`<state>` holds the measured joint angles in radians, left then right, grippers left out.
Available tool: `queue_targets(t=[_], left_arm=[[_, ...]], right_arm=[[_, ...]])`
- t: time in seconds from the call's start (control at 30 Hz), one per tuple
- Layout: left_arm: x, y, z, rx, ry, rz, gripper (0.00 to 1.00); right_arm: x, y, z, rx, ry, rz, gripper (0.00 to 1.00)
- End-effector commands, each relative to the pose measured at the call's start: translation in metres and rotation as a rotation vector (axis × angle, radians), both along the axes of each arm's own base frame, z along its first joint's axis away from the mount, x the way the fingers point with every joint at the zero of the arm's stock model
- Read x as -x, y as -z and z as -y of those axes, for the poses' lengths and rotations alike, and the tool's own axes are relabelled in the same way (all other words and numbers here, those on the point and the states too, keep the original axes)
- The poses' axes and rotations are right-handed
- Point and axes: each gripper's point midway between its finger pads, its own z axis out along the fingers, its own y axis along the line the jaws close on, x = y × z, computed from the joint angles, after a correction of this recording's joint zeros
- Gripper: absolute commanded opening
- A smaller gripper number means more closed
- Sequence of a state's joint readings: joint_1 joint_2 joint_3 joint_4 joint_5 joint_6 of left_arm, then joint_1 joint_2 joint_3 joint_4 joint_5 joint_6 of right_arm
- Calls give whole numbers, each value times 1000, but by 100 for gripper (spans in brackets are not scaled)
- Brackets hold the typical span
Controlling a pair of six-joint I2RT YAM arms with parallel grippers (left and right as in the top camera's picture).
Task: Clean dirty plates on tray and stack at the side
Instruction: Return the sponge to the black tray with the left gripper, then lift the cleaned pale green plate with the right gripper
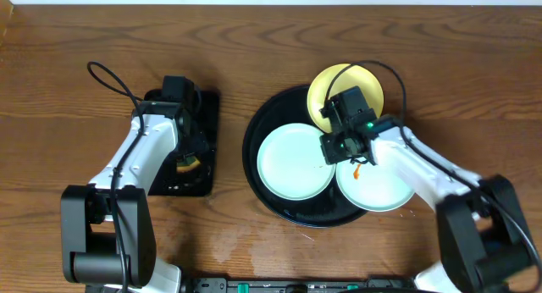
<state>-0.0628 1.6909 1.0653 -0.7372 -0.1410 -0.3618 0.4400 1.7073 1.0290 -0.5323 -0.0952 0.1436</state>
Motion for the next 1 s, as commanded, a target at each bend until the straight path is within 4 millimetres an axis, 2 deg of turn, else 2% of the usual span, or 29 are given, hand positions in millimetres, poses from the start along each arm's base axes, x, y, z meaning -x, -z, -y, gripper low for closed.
queue_targets(t=[0.0,0.2,0.27,0.43,0.67,0.8,0.97], left_arm=[[3,0,-1,-7,6,-7,81],[3,0,-1,-6,5,-7,84],[3,0,-1,-7,5,-7,84],[3,0,-1,-7,6,-7,85],[3,0,-1,-7,5,-7,85],[3,0,-1,-7,5,-7,85],[3,0,-1,-7,5,-7,86]], right_arm=[[-14,-44,0,64,-44,173,1],[-20,-65,9,198,-34,291,1],[-20,-73,7,206,-46,311,1],[-25,-103,10,275,-23,422,1],[-18,-141,-6,330,-83,555,1],[-12,-150,-15,441,-183,621,1],[-6,-171,-23,605,-230,736,1]])
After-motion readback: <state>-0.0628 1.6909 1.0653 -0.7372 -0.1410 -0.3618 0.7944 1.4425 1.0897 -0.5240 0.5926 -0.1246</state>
